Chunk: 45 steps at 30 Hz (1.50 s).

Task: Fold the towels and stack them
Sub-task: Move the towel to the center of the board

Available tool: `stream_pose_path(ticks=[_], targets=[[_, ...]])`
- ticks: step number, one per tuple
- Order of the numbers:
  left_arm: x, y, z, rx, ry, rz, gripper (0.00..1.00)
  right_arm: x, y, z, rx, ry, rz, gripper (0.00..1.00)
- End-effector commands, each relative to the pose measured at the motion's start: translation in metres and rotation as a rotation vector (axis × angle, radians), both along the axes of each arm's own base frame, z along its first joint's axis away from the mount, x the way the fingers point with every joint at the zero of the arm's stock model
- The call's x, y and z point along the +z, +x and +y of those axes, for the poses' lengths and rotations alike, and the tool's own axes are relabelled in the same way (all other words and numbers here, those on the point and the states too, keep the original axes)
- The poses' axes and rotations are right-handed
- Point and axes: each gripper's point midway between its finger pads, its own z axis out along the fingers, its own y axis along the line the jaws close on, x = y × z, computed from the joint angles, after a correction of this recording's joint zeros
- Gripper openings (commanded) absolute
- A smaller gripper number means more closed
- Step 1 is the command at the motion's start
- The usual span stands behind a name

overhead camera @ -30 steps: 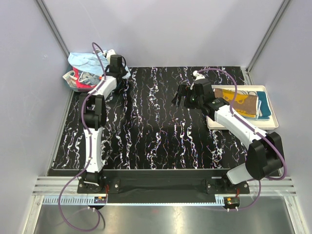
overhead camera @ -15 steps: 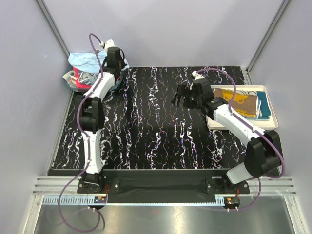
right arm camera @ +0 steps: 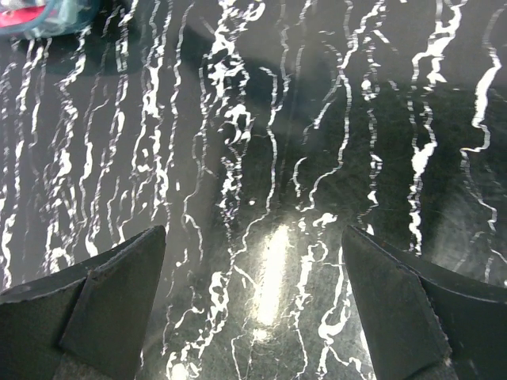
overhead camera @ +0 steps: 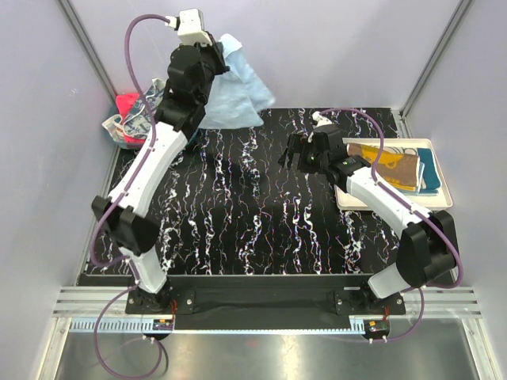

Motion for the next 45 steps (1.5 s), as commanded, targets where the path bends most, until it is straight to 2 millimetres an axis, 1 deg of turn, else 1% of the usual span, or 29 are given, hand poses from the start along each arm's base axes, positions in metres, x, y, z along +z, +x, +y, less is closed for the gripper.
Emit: stream_pose_path(ticks=[1,2,3,4,5,6,7,8,9,10,11,12,13,14,15,16,17,18,19,20,21,22,23,24,28,29,33,37,45], targets=[[0.03,-0.043,-0.01,-0.036,-0.012,-0.076,0.0,0.033,0.009,-0.007,-0.039,-0.005,-0.083,1.0],[0.017,-0.05,-0.019,-0.064,-0.024,-0.052,0.0,0.032,0.011,-0.013,-0.074,-0.017,-0.083,1.0],[-0.015,-0.059,-0.027,-0.096,-0.028,-0.015,0.0,0.035,0.01,-0.016,-0.088,-0.017,-0.088,1.0],[-0.031,-0.072,-0.047,-0.144,-0.056,0.014,0.0,0.031,0.008,-0.02,-0.105,-0.027,-0.078,1.0],[-0.051,-0.079,-0.052,-0.145,-0.066,0.046,0.0,0.031,0.007,-0.027,-0.137,-0.043,-0.082,1.0],[-0.09,-0.091,-0.057,-0.159,-0.063,0.102,0.0,0.034,0.005,-0.032,-0.167,-0.037,-0.085,1.0],[-0.112,-0.106,-0.074,-0.199,-0.116,0.145,0.0,0.031,0.002,-0.038,-0.193,-0.05,-0.072,1.0],[-0.134,-0.114,-0.077,-0.195,-0.142,0.181,0.0,0.028,0.0,-0.044,-0.225,-0.057,-0.065,1.0],[-0.18,-0.131,-0.076,-0.19,-0.156,0.249,0.0,0.032,-0.004,-0.047,-0.237,-0.049,-0.072,1.0],[-0.202,-0.15,-0.089,-0.212,-0.236,0.298,0.0,0.022,-0.01,-0.05,-0.246,-0.054,-0.052,1.0],[-0.223,-0.161,-0.084,-0.172,-0.274,0.326,0.0,0.024,-0.015,-0.049,-0.244,-0.029,-0.051,1.0],[-0.267,-0.181,-0.083,-0.175,-0.305,0.39,0.0,0.02,-0.018,-0.049,-0.237,-0.025,-0.044,1.0],[-0.278,-0.206,-0.098,-0.237,-0.296,0.407,0.0,0.008,-0.025,-0.05,-0.233,-0.031,-0.019,1.0],[-0.291,-0.219,-0.1,-0.237,-0.273,0.424,0.0,0.002,-0.029,-0.05,-0.233,-0.025,-0.004,1.0],[-0.319,-0.237,-0.098,-0.241,-0.219,0.469,0.0,-0.001,-0.033,-0.051,-0.231,-0.023,0.003,1.0],[-0.324,-0.257,-0.109,-0.29,-0.217,0.484,0.0,-0.014,-0.039,-0.053,-0.229,-0.037,0.028,1.0],[-0.349,-0.276,-0.108,-0.33,-0.185,0.529,0.0,-0.02,-0.043,-0.054,-0.229,-0.035,0.041,1.0],[-0.352,-0.294,-0.119,-0.391,-0.201,0.544,0.0,-0.025,-0.045,-0.055,-0.227,-0.037,0.05,1.0],[-0.367,-0.316,-0.121,-0.422,-0.182,0.585,0.0,-0.034,-0.048,-0.056,-0.231,-0.04,0.064,1.0],[-0.364,-0.316,-0.12,-0.417,-0.189,0.576,0.0,-0.039,-0.05,-0.056,-0.234,-0.043,0.076,1.0],[-0.378,-0.333,-0.119,-0.431,-0.148,0.615,0.0,-0.044,-0.051,-0.056,-0.234,-0.046,0.086,1.0],[-0.383,-0.338,-0.115,-0.422,-0.128,0.63,0.0,-0.049,-0.052,-0.057,-0.237,-0.044,0.09,1.0],[-0.379,-0.339,-0.108,-0.393,-0.134,0.622,0.0,-0.054,-0.051,-0.059,-0.251,-0.052,0.1,1.0],[-0.389,-0.345,-0.099,-0.378,-0.107,0.647,0.0,-0.057,-0.05,-0.06,-0.259,-0.055,0.1,1.0],[-0.394,-0.35,-0.076,-0.328,-0.094,0.679,0.05,-0.065,-0.036,-0.052,-0.266,-0.048,0.102,1.0],[-0.394,-0.35,-0.072,-0.316,-0.073,0.682,0.08,-0.077,-0.034,-0.051,-0.258,-0.071,0.131,1.0],[-0.394,-0.347,-0.063,-0.266,-0.017,0.695,0.13,-0.095,-0.026,-0.047,-0.259,-0.087,0.154,0.96],[-0.405,-0.348,-0.06,-0.236,0.014,0.733,0.14,-0.118,-0.027,-0.036,-0.223,-0.067,0.211,0.73],[-0.416,-0.341,-0.05,-0.204,-0.016,0.792,0.11,-0.146,-0.022,-0.035,-0.227,-0.109,0.261,0.72]])
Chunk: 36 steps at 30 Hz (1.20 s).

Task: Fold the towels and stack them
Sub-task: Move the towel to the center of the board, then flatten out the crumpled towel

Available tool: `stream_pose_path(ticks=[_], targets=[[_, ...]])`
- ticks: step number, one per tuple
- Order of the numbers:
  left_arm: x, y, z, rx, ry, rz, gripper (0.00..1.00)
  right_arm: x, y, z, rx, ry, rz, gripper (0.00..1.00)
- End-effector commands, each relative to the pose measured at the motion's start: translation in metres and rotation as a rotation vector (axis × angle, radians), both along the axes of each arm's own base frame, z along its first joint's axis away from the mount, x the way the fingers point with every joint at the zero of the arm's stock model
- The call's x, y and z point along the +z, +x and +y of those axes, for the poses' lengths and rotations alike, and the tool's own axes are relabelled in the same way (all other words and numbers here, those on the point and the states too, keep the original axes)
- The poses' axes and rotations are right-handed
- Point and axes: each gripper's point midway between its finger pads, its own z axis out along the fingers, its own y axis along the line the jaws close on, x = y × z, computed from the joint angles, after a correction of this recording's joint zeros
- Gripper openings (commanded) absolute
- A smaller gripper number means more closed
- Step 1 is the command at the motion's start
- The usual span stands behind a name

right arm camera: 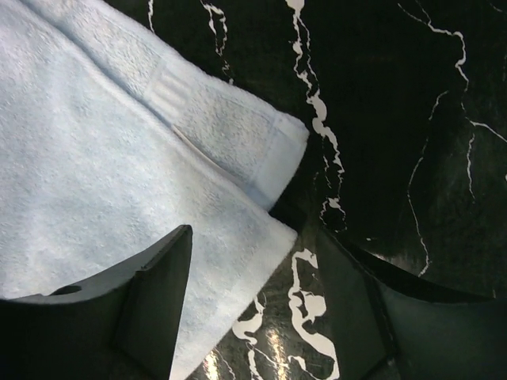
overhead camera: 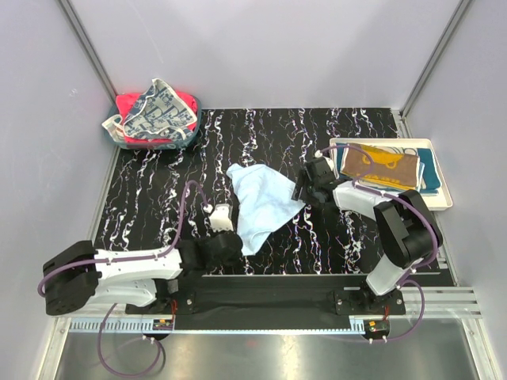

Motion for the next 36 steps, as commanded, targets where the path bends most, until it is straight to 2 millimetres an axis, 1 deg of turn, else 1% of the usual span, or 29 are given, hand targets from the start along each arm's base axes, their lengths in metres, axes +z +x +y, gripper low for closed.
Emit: stream_pose_path(ticks=[1,4,5,6,8,9,10,11,12,13,14,15,16,17,18,19,20,21,22,23,24,25,27,28,30,32,33,35,36], targets=[[0.012,0.012,-0.002,0.044,-0.061,-0.003,0.11,0.014,0.022,0.009,-0.012,0.024,-0.065,0.69],[0.016,0.017,0.0,0.044,-0.075,-0.007,0.11,0.009,0.025,0.014,-0.003,0.039,-0.053,0.58],[0.016,0.017,0.0,0.041,-0.075,-0.004,0.11,0.005,0.024,0.016,0.0,0.041,-0.04,0.52],[0.016,0.022,0.003,0.051,-0.076,-0.001,0.11,0.005,0.024,0.017,0.002,0.05,-0.037,0.44],[0.012,0.023,0.006,0.049,-0.084,0.026,0.11,0.005,0.022,0.018,0.006,0.061,-0.031,0.36],[0.013,0.03,0.011,0.064,-0.089,0.027,0.11,0.003,0.018,0.017,0.003,0.06,-0.024,0.3],[0.01,0.03,0.012,0.056,-0.094,0.046,0.11,0.005,0.016,0.015,-0.001,0.056,-0.028,0.27],[0.01,0.034,0.014,0.063,-0.104,0.051,0.11,0.012,0.017,0.013,-0.008,0.058,-0.046,0.24],[0.01,0.043,0.022,0.084,-0.1,0.052,0.11,0.01,0.01,0.01,-0.009,0.051,-0.038,0.2],[0.01,0.045,0.022,0.072,-0.11,0.065,0.11,0.012,0.008,0.008,-0.013,0.051,-0.041,0.14],[0.017,0.052,0.022,0.076,-0.12,0.055,0.11,0.023,0.007,0.007,-0.015,0.064,-0.064,0.1],[0.019,0.062,0.029,0.094,-0.109,0.048,0.11,0.022,0.0,0.004,-0.018,0.064,-0.056,0.08],[0.02,0.067,0.029,0.092,-0.106,0.056,0.1,0.026,-0.004,0.003,-0.021,0.072,-0.06,0.05],[0.03,0.076,0.025,0.092,-0.123,0.038,0.1,0.037,-0.006,0.002,-0.022,0.089,-0.084,0.02],[0.035,0.085,0.029,0.098,-0.115,0.022,0.1,0.034,-0.016,-0.001,-0.023,0.085,-0.068,0.02],[0.041,0.093,0.024,0.09,-0.121,0.02,0.11,0.037,-0.02,-0.002,-0.029,0.094,-0.071,0.02],[0.046,0.099,0.023,0.084,-0.125,0.014,0.11,0.048,-0.023,-0.003,-0.026,0.111,-0.094,0.02],[0.05,0.107,0.025,0.077,-0.12,0.006,0.11,0.046,-0.03,-0.006,-0.028,0.107,-0.085,0.02],[0.059,0.111,0.015,0.036,-0.145,0.008,0.11,0.055,-0.033,-0.007,-0.025,0.12,-0.105,0.02],[0.053,0.112,0.013,0.015,-0.121,0.031,0.11,0.057,-0.035,-0.009,-0.026,0.12,-0.112,0.02],[0.053,0.112,0.009,-0.004,-0.12,0.039,0.13,0.057,-0.039,-0.01,-0.025,0.112,-0.105,0.02],[0.054,0.107,0.0,-0.058,-0.142,0.06,0.15,0.062,-0.038,-0.014,-0.027,0.103,-0.124,0.02],[0.047,0.1,-0.004,-0.091,-0.141,0.096,0.22,0.065,-0.038,-0.018,-0.032,0.083,-0.128,0.02],[0.043,0.091,-0.007,-0.127,-0.157,0.126,0.24,0.067,-0.035,-0.022,-0.04,0.062,-0.141,0.02],[0.038,0.079,-0.006,-0.146,-0.16,0.163,0.29,0.071,-0.031,-0.023,-0.042,0.048,-0.153,0.02],[0.032,0.066,-0.002,-0.148,-0.168,0.199,0.31,0.072,-0.028,-0.024,-0.037,0.029,-0.156,0.02],[0.039,0.063,-0.001,-0.15,-0.184,0.184,0.34,0.076,-0.024,-0.024,-0.042,0.023,-0.166,0.02],[0.037,0.052,0.004,-0.152,-0.172,0.204,0.36,0.078,-0.02,-0.026,-0.045,0.003,-0.17,0.02],[0.043,0.05,0.005,-0.152,-0.176,0.193,0.36,0.083,-0.017,-0.026,-0.047,0.001,-0.182,0.02]])
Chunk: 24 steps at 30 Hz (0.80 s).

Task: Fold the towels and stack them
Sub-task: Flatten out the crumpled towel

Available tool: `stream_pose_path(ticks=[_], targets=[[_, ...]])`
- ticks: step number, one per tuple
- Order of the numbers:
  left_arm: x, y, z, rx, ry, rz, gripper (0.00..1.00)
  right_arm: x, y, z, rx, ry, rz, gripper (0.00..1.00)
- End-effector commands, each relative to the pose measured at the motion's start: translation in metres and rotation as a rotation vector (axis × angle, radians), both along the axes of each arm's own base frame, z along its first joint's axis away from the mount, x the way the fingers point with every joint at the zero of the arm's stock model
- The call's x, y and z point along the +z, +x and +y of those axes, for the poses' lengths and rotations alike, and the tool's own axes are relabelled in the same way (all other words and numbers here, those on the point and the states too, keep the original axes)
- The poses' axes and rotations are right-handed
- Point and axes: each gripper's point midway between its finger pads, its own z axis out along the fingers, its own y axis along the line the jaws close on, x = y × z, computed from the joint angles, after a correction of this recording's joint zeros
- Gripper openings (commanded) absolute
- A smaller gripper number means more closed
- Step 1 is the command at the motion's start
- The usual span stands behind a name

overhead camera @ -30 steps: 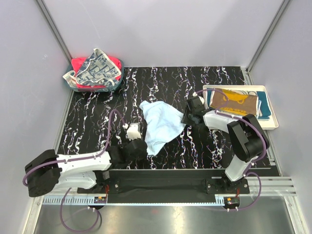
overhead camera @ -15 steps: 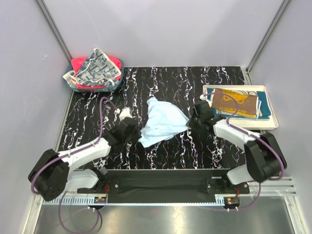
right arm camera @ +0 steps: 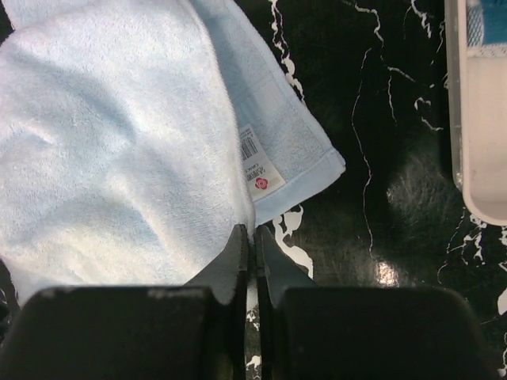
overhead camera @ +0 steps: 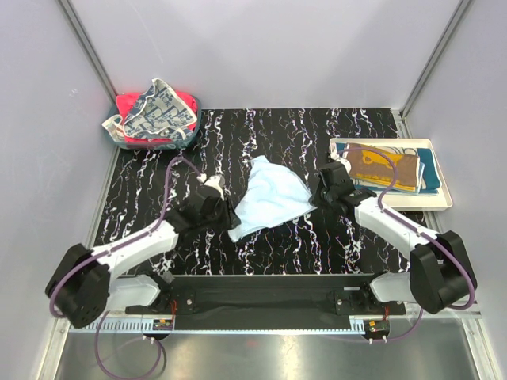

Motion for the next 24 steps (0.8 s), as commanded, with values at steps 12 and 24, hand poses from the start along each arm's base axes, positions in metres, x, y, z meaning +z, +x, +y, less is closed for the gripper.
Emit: stream_pose_path(ticks=[12,24], targets=[[-0.018,-0.04,0.01,0.219,-0.064,0.098,0.46,0.034,0.029,-0.007,-0.031,-0.077,-0.091,0.03],[-0.042,-0.036,0.017,0.338,-0.071,0.129,0.53,0.03,0.026,-0.005,-0.02,-0.062,-0.083,0.03]])
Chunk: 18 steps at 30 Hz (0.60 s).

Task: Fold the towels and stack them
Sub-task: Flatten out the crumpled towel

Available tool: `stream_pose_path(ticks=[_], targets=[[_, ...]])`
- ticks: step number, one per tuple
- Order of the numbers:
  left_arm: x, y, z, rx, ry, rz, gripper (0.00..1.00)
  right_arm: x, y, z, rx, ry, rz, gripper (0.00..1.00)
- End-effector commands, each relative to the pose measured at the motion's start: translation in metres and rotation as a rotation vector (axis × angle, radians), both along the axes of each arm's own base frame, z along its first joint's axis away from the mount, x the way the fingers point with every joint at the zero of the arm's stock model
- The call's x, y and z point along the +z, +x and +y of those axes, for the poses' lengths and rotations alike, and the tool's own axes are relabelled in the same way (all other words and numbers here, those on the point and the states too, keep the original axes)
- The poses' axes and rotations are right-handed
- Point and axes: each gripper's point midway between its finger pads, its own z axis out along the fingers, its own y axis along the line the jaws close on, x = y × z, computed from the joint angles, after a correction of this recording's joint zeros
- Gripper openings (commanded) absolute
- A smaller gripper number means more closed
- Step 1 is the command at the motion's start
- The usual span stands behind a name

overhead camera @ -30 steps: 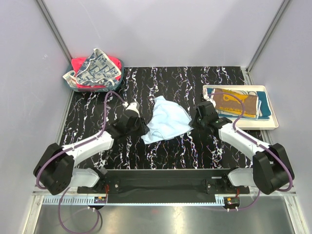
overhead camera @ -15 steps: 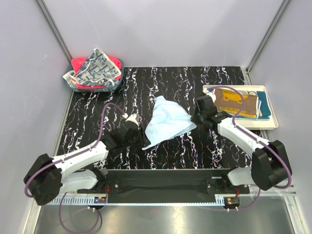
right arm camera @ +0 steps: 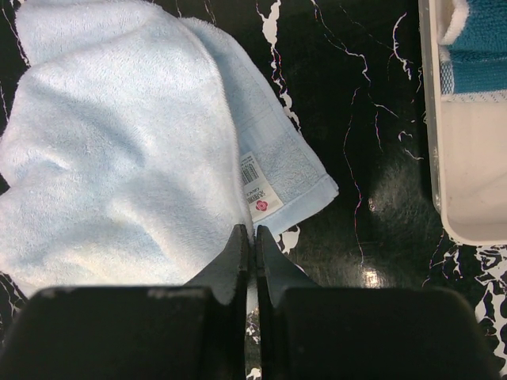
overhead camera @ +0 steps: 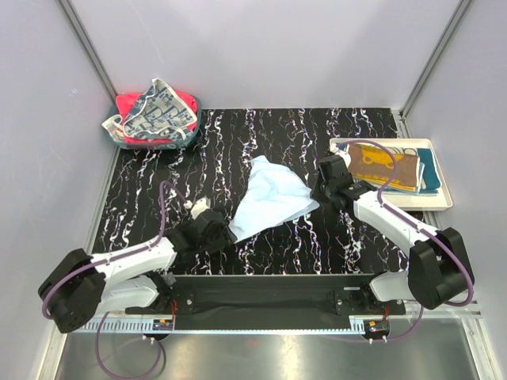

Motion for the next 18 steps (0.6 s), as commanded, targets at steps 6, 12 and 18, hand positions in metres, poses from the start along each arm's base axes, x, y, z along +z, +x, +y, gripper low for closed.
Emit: stream_pose_path(ticks=[6,12,18], targets=[[-0.007,0.019,-0.008,0.064,-0.013,-0.029,0.45,0.014,0.007,-0.002,-0.008,-0.003,-0.052,0.03],[-0.02,0.015,0.001,0.069,0.052,0.0,0.42,0.016,0.005,-0.002,-0.01,0.002,-0.059,0.02],[-0.034,0.011,0.005,0.06,0.094,0.035,0.44,0.019,0.006,0.0,-0.003,0.01,-0.062,0.03]])
